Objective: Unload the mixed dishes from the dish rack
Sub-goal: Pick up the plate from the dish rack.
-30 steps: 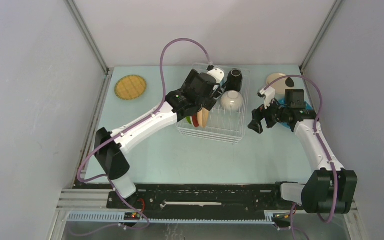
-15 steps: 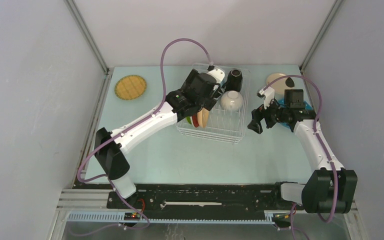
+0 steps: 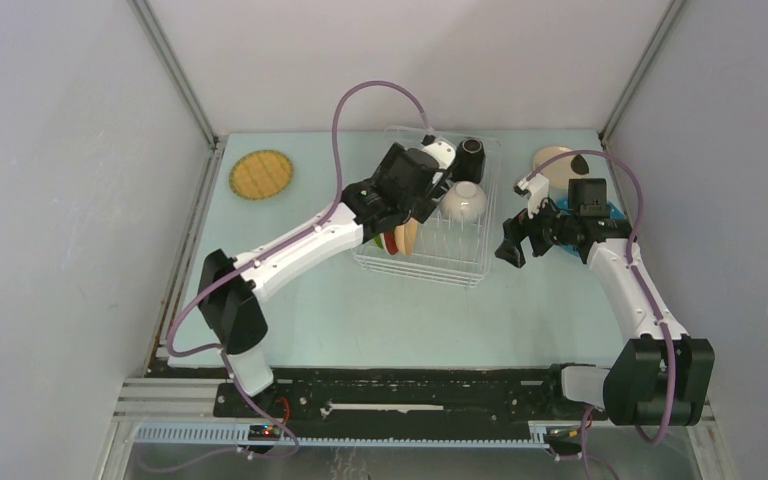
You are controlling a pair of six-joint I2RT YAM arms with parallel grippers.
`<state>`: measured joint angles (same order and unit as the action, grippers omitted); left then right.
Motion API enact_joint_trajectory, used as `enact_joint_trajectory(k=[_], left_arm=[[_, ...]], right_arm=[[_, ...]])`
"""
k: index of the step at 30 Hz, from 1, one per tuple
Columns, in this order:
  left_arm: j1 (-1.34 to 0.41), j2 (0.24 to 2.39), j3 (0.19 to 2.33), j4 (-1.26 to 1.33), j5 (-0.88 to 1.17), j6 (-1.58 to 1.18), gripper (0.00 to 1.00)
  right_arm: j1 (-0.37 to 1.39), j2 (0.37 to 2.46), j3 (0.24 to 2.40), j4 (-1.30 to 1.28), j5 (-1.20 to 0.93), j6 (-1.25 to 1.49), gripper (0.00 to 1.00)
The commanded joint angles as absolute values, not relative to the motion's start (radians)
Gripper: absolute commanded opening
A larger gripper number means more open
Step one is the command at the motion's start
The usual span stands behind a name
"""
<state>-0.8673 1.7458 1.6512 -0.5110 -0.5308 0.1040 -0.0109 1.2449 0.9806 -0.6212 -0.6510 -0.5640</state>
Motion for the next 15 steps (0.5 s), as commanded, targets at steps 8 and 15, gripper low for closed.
enact_joint_trajectory(k=[8,15], left_arm=[[-0.865,1.802,1.715,-0.482,-0.549,0.042,0.61],[-0.865,1.878,1.732,-0.478,-0.652,0.062,0.59]], right_arm=[[-0.003,1.249,0.99,-0.624,-0.646,-0.587,1.0],[-0.003,1.25,0.991,-0.626,-0.643,-0.588,1.0]])
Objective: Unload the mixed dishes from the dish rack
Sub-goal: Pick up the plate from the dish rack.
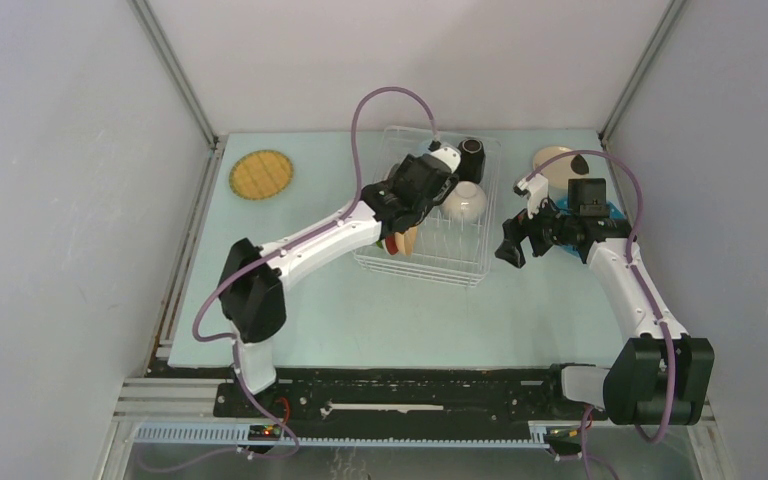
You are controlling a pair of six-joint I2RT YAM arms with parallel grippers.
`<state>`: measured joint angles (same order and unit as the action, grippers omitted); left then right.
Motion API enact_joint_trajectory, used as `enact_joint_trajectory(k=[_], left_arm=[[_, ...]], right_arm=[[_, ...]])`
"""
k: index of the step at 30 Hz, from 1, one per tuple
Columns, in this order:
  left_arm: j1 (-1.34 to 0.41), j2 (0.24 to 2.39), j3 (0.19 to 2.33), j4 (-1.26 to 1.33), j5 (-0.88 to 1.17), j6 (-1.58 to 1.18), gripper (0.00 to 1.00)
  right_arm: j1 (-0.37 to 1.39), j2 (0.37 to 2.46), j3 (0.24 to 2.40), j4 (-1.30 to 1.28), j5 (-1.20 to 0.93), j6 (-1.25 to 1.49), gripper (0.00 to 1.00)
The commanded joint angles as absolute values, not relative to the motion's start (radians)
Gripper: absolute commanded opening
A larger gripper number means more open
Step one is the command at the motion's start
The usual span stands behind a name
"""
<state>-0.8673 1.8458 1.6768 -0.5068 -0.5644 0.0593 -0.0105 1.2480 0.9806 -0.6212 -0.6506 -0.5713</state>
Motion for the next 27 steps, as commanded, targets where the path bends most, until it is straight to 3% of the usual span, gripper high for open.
enact_joint_trajectory(k=[1,8,13,19,27], left_arm=[[-0.865,1.886,1.733,-0.475,-0.667,0.066,0.59],[-0.866,1.935,1.73,-0.454,-0.742,0.088,0.57],[-0.865,1.958,1.734,-0.446,-0.759,0.105,0.42],[-0.873,1.946,1.736,-0.426,-0.796,0.132,0.17],[-0.902,1.877,1.719,-0.338,-0.872,0.21,0.07]], right_arm=[[-0.003,1.252,0.991,-0.626,-0.644,-0.588,1.0],[-0.003,1.252,0.991,-0.627,-0.643,-0.589,1.0],[-0.003,1.253,0.992,-0.627,-0.642,-0.59,1.0],[-0.003,1.258,0.991,-0.627,-0.64,-0.59,1.0],[-0.003,1.259,0.992,-0.627,-0.637,-0.591,1.0]])
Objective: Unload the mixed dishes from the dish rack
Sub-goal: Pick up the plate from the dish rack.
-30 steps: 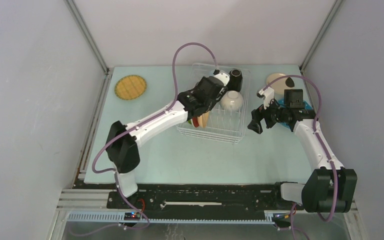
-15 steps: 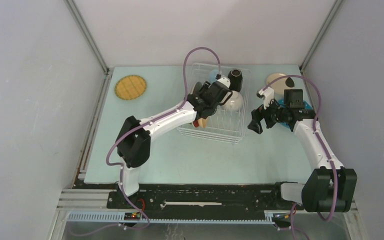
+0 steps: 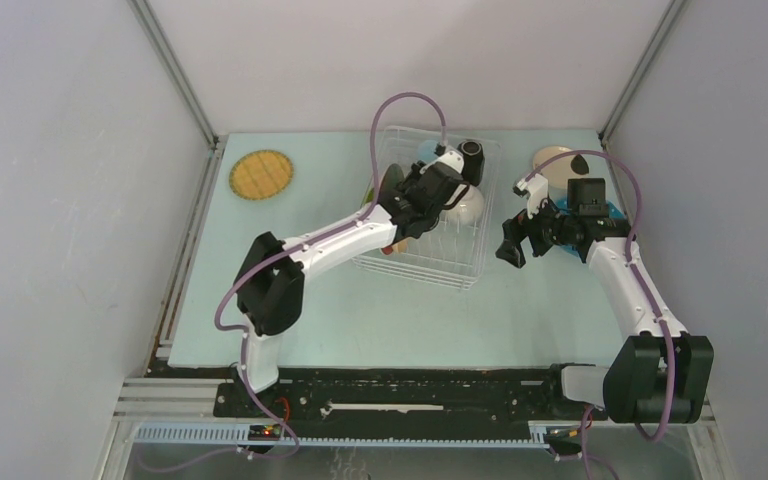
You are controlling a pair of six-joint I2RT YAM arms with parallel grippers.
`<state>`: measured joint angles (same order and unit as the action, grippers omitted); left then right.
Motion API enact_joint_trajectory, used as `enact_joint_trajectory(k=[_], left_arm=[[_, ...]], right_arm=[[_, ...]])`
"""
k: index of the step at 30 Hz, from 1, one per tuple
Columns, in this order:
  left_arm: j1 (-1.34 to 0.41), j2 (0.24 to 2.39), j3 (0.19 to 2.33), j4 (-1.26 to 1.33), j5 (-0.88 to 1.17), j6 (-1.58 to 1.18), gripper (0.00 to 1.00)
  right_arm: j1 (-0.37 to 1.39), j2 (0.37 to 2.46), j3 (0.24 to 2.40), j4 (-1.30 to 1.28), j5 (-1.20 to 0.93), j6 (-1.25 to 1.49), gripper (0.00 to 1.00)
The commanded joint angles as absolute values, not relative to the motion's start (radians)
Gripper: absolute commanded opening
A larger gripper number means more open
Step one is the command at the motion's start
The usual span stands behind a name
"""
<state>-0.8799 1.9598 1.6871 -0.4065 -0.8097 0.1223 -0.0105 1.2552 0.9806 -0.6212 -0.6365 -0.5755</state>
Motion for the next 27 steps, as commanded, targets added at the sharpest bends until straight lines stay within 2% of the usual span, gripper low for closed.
enact_joint_trajectory(k=[1,12,27], left_arm=[[-0.905,1.867,1.715,-0.322,-0.881,0.222,0.06],[-0.921,1.816,1.71,-0.225,-0.912,0.336,0.0],[-0.971,1.693,1.677,-0.184,-0.915,0.367,0.0]], right_arm=[[-0.003,1.259,0.992,-0.627,-0.637,-0.592,1.0],[-0.003,1.259,0.992,-0.627,-0.637,-0.592,1.0],[-0.003,1.258,0.991,-0.629,-0.638,-0.593,1.0]])
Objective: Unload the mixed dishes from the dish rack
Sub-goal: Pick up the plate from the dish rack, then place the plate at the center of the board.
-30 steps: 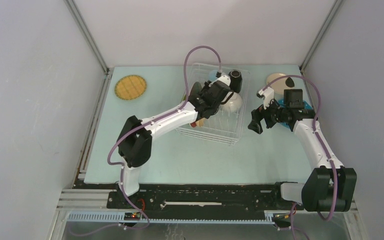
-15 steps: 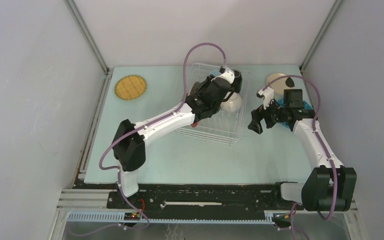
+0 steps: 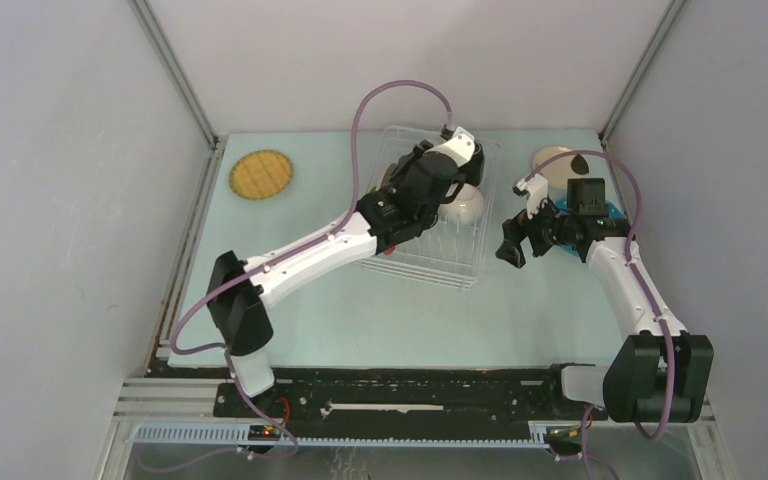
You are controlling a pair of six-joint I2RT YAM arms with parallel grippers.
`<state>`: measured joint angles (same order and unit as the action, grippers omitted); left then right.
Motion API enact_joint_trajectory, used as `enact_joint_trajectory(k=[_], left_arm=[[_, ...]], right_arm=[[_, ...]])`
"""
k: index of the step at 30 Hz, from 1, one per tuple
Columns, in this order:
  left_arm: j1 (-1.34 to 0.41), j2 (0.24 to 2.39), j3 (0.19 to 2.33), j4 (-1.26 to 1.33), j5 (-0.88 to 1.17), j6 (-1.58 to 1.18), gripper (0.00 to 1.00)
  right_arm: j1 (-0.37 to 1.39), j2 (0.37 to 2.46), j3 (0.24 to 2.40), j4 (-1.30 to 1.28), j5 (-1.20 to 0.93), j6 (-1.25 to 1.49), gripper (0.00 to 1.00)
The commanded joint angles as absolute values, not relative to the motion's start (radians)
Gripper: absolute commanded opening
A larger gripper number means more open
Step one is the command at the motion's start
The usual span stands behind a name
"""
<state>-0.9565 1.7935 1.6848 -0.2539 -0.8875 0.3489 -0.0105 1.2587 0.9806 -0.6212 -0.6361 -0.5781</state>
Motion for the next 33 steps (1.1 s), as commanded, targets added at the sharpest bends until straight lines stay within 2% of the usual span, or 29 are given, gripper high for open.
enact_joint_trajectory(k=[1,25,33], left_arm=[[-0.976,1.683,1.673,-0.182,-0.916,0.367,0.0],[-1.002,1.386,1.597,-0.138,-0.774,0.272,0.0],[-0.951,1.326,1.6,-0.144,-0.726,0.217,0.0]], right_arm=[[-0.003,1.258,0.991,-0.63,-0.64,-0.594,1.0],[-0.003,1.266,0.992,-0.633,-0.636,-0.599,1.0],[-0.003,1.267,0.992,-0.634,-0.638,-0.6,1.0]])
